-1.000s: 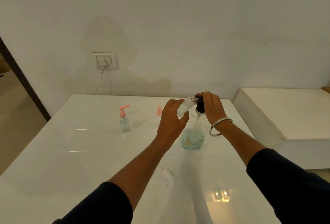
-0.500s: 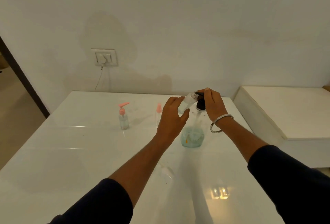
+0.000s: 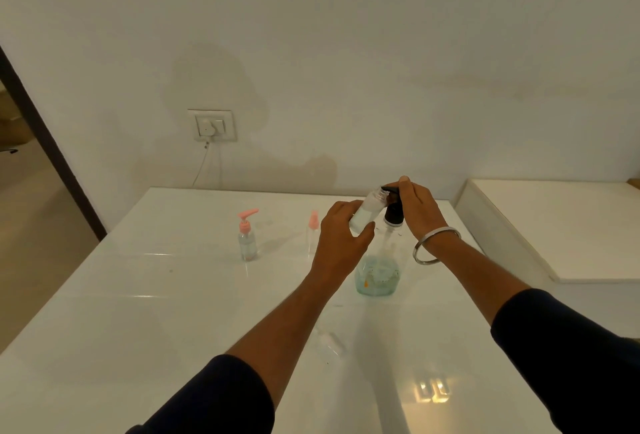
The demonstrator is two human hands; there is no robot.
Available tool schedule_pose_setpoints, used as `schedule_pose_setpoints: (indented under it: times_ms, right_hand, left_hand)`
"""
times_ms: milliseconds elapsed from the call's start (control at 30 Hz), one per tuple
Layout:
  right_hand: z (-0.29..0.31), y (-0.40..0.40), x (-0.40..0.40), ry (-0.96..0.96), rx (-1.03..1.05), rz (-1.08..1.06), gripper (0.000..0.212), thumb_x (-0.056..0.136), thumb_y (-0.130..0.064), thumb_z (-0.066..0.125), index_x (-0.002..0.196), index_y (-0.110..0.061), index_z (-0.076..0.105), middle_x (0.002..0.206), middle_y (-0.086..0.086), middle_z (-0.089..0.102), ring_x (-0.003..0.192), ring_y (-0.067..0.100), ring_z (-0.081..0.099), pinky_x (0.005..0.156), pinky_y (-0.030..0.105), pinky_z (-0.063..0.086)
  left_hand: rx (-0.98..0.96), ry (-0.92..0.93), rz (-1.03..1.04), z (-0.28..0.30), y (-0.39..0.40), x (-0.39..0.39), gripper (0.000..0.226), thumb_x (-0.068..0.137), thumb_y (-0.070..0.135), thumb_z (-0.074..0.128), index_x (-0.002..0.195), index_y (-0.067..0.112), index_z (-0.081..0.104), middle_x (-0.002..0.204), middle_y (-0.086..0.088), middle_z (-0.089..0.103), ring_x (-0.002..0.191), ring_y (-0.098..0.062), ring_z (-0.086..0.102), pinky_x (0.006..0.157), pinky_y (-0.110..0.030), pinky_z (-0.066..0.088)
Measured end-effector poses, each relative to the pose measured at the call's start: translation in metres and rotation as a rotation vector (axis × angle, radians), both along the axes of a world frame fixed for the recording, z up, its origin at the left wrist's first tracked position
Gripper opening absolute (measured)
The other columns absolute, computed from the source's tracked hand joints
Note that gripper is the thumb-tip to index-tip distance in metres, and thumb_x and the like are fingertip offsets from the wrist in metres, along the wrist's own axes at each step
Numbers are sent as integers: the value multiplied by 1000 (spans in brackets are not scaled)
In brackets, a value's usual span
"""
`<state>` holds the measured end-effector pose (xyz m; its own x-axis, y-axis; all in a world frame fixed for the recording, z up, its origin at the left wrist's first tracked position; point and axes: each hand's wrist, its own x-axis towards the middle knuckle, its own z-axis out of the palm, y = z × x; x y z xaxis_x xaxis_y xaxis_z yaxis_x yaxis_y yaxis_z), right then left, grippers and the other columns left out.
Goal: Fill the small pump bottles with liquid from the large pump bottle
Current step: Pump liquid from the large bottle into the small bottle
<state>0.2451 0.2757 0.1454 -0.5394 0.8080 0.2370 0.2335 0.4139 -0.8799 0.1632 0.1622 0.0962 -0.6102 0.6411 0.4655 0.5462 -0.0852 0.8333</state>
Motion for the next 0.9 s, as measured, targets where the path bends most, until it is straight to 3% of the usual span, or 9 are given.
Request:
schedule_pose_setpoints:
  times_ms: [267, 400, 533, 667, 900]
  right_hand:
    - [5, -13, 9, -23, 42, 26, 45, 99, -35, 27, 112, -8, 60, 101, 10, 63, 93, 19, 56, 80, 21, 39]
    - [0, -21, 17, -105, 139, -31, 39, 98, -34, 35, 127, -12, 46, 114, 9, 61, 105, 23, 57, 85, 23, 40]
    - [-8, -34, 26, -92, 194, -54, 28, 96, -25, 41, 121, -15, 49, 108, 8, 63, 86, 13, 56, 75, 16, 41]
    - [-24, -48, 36, -56, 179, -122, 39, 94, -17, 45, 132, -12, 42, 130, 7, 52, 117, 20, 52, 98, 27, 39]
    - [-40, -86, 57, -79, 219, -202, 37, 93, -8, 44, 129, -8, 45, 130, 10, 51, 119, 22, 50, 97, 23, 35]
  left_hand:
    - [-5, -104, -12, -2, -5, 2, 34, 81, 18, 71, 113, 19, 60, 100, 13, 57, 91, -5, 56, 80, -15, 48]
    - [11, -207, -8, -5, -14, 2, 34, 80, 18, 73, 111, 18, 60, 100, 9, 60, 88, -1, 58, 77, -11, 47]
    - [0, -258, -11, -7, -25, 5, 37, 80, 25, 73, 114, 17, 59, 105, 7, 63, 91, -5, 60, 75, -7, 46]
    - [-21, -274, -3, -10, -45, 10, 34, 80, 23, 73, 111, 21, 58, 103, 10, 62, 89, -3, 60, 70, -2, 44]
    - [-51, -336, 29, -23, -92, 24, 35, 80, 18, 72, 112, 19, 58, 104, 8, 63, 91, -4, 61, 74, -10, 49]
